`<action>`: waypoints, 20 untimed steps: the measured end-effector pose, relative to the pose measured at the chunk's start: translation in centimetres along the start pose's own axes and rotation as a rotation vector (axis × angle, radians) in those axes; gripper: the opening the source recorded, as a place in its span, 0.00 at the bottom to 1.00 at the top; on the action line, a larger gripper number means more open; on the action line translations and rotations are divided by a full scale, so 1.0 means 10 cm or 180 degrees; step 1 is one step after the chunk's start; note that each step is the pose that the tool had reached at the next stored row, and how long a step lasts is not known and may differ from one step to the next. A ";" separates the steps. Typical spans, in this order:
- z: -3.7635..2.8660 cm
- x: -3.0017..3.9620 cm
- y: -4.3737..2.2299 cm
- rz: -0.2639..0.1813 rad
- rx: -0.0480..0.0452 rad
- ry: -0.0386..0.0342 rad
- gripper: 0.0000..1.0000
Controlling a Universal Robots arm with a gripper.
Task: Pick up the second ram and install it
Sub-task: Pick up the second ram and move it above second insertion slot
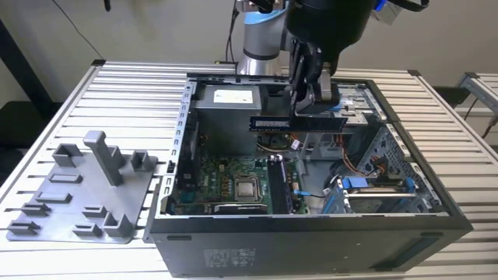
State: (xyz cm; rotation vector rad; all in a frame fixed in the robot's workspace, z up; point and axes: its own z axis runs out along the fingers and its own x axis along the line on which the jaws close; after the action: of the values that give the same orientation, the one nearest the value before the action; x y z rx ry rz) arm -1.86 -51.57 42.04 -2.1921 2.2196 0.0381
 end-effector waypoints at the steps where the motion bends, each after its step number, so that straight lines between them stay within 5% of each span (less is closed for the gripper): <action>1: 0.000 0.000 -0.011 0.0000 0.0000 0.0000 0.14; 13: 0.000 -0.002 -0.020 0.0000 0.0000 0.0000 0.14; 20: 0.003 -0.103 -0.018 0.0000 0.0000 0.0000 0.14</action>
State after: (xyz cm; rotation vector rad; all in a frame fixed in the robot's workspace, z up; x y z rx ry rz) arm -1.66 -50.54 42.04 -2.1920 2.2197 0.0381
